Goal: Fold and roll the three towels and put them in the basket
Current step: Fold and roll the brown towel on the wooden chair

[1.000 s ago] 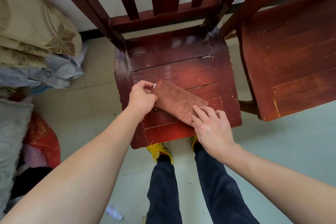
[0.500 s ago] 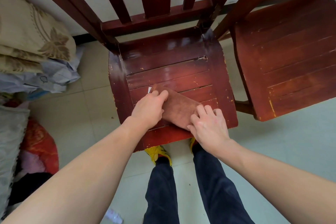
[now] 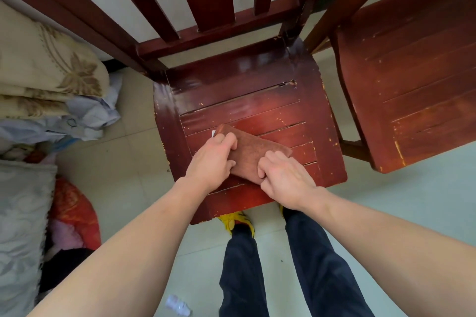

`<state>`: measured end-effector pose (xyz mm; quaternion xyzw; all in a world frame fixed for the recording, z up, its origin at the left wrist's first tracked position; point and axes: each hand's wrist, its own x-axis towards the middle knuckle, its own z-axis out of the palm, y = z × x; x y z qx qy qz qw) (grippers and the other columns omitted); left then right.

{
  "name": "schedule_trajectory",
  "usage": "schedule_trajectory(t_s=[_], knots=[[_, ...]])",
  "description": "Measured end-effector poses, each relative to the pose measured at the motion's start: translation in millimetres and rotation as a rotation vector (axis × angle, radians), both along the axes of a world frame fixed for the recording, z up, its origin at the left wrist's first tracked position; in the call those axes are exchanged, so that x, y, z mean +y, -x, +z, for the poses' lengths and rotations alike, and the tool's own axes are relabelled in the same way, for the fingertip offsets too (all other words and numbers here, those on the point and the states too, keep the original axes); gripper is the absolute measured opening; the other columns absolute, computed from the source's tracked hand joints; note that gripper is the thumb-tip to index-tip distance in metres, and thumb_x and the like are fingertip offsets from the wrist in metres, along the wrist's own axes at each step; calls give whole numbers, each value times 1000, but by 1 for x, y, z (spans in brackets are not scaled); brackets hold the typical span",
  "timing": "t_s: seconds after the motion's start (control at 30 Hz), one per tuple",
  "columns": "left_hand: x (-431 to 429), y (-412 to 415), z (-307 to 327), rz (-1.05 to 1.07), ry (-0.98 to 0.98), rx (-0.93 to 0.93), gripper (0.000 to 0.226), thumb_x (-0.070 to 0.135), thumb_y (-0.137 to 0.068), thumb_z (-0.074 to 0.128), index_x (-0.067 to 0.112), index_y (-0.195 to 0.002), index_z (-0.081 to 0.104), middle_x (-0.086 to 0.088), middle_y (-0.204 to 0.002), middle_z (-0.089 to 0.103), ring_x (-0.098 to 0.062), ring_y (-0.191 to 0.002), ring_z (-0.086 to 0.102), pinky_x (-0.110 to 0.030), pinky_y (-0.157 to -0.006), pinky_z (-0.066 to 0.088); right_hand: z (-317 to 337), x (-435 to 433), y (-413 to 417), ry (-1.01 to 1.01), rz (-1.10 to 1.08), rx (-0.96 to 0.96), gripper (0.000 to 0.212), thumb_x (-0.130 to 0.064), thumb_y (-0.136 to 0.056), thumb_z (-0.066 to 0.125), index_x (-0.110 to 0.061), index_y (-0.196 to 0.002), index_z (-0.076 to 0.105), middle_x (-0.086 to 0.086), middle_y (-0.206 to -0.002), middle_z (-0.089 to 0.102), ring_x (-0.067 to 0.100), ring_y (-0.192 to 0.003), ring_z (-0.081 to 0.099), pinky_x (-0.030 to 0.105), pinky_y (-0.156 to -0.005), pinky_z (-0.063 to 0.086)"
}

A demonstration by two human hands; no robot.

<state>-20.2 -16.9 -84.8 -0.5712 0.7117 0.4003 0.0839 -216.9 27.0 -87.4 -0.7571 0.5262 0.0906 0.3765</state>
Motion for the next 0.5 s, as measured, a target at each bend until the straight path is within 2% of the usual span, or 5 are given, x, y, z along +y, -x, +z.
schedule_trajectory(t_s=[0.17,0.27,0.33,0.4,0.5], knots=[[-8,1,19,-85,18,-112,31,21,-83,65,21,-108,47,-2,-107,49,-27,-100,51,-38,-77,45,20,-8,4,-91,-96,27,11,-31,-91,51,-26,-99,56,-7,-103,57,19,-99,51,34,-78,40],[-16,1,28,-256,281,-262,55,23,-74,73,19,-123,48,-10,-133,43,-31,-120,42,-40,-89,39,33,-10,20,82,-153,178,31,-43,-87,60,-25,-112,55,-3,-109,54,20,-99,51,34,-75,45],[-25,3,29,-347,260,-299,77,23,-73,74,22,-140,35,-10,-153,27,-31,-139,26,-43,-104,31,35,-13,26,93,-161,217,54,-46,-84,65,-23,-129,47,0,-123,51,23,-109,49,36,-81,48],[-31,7,24,-415,186,-339,85,25,-77,71,24,-147,24,-7,-152,30,-27,-140,26,-41,-105,28,31,-14,24,17,-179,186,70,-44,-84,65,-22,-142,34,2,-134,47,24,-118,47,40,-89,47],[-28,11,19,-447,173,-398,81,30,-74,71,23,-143,30,-6,-133,42,-28,-122,40,-40,-98,33,22,-11,13,-97,-259,205,72,-40,-84,65,-22,-144,31,4,-127,50,26,-116,48,42,-89,47]])
